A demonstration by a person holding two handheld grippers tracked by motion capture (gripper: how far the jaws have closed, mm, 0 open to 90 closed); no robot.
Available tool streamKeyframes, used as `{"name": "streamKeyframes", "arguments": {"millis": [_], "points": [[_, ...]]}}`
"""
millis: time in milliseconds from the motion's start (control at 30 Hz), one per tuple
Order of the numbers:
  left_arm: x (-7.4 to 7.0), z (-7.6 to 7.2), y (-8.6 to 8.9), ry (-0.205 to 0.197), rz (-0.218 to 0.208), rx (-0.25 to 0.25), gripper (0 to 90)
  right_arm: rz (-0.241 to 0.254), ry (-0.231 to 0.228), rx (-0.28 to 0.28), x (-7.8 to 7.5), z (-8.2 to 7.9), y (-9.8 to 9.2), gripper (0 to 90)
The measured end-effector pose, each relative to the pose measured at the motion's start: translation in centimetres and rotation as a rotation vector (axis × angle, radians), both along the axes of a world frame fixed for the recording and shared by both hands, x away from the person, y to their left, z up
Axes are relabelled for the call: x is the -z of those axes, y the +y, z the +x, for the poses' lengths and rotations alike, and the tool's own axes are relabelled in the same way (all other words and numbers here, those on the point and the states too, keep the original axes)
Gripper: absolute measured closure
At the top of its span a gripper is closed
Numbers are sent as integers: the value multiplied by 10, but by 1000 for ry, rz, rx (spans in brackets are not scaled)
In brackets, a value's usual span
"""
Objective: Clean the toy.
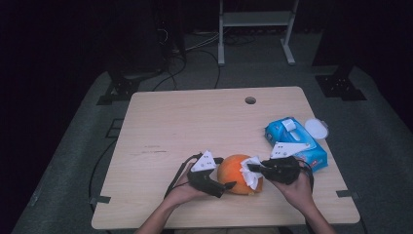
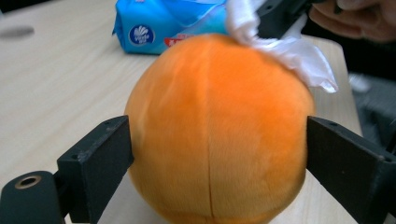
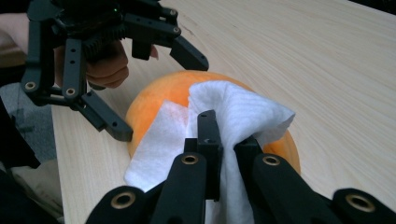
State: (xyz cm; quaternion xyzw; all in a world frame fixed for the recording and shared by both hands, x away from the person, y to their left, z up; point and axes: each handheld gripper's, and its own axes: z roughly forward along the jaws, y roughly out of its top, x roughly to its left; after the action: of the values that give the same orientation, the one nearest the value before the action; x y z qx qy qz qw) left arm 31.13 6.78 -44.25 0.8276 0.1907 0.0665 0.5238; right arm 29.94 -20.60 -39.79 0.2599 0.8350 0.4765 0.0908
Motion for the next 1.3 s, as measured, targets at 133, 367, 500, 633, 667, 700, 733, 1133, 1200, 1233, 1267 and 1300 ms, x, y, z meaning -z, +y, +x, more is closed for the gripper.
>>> {"name": "streamKeyframes", "arguments": {"millis": [133,367,500,633,667,700,733,1133,1200,1233,1267,1300], "points": [[-2,-5,-5,-33,29,23,234,-5,-8,3,-2,-1,3,855],[-7,-11,-9,-87,38,49,201,-18,-48,-51,-9,-10,19,856],[1,-1,-4,20,0,17,108,13,-13,-28,-3,-3,8,857],[3,-4,-7,16,2,21,238,19,-8,-15,-3,-1,5,856],[0,-5,-7,1,5,21,271,17,-16,-13,-4,-3,7,855],[-2,-6,-8,-13,9,20,295,9,-30,-13,-6,-5,8,856],[-4,-7,-9,-29,15,25,307,3,-39,-11,-9,-8,11,856],[-14,-21,-20,-124,32,50,274,-63,-138,-47,-24,-21,22,855],[-13,-21,-22,-122,19,48,252,-57,-121,-30,-23,-18,16,855],[-14,-22,-22,-130,25,49,255,-56,-118,-28,-23,-18,15,855],[-14,-22,-23,-143,32,50,271,-67,-126,-30,-23,-19,17,856],[-14,-23,-23,-151,34,53,287,-76,-134,-35,-23,-21,20,856]]}}
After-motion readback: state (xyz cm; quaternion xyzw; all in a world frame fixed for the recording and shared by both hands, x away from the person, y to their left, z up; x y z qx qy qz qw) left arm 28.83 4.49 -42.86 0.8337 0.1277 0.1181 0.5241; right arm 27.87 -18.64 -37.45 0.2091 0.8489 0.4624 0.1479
